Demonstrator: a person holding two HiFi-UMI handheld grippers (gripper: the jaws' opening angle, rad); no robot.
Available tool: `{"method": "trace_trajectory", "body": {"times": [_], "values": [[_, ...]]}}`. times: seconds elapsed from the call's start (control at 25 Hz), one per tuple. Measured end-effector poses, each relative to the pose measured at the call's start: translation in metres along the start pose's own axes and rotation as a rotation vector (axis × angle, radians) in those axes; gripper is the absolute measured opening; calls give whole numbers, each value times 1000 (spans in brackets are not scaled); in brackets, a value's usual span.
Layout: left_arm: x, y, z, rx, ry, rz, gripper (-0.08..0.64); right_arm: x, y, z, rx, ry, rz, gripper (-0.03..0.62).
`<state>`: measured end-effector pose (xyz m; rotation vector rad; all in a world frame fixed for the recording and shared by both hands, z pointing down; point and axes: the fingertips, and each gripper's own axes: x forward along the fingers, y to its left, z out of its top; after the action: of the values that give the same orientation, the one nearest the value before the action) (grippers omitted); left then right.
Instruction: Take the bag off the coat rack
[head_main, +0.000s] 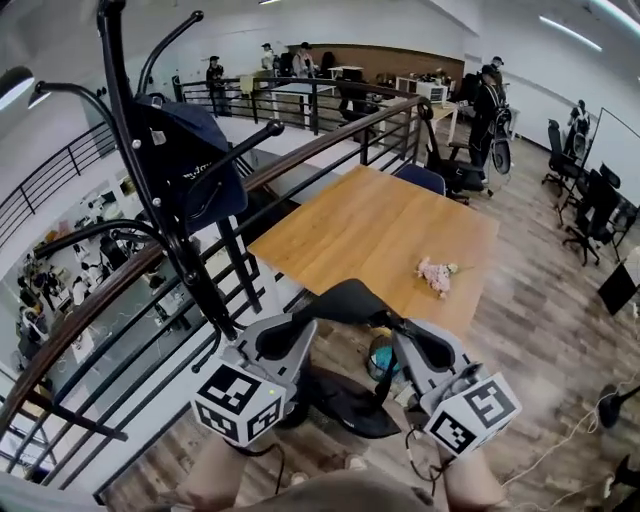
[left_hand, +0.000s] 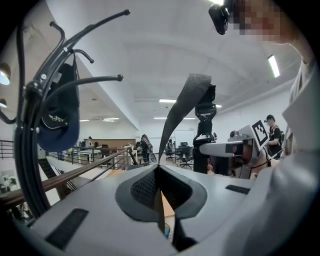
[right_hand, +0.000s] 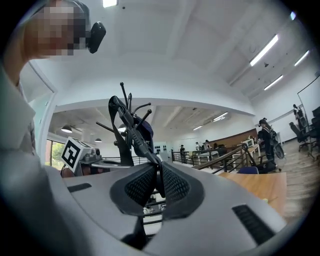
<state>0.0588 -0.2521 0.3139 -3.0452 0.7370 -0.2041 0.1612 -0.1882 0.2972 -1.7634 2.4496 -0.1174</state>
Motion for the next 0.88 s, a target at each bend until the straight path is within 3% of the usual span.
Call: {"method": "trace_trajectory", "body": {"times": [0.48,0.88], "values": [[65,-78,-33,6,81,-253,18,-90,-58,-32,-4,60,-302,44],[77,-111,-61,8,150,-356,18,-127,-66,-53,28,104,-408,44]]}}
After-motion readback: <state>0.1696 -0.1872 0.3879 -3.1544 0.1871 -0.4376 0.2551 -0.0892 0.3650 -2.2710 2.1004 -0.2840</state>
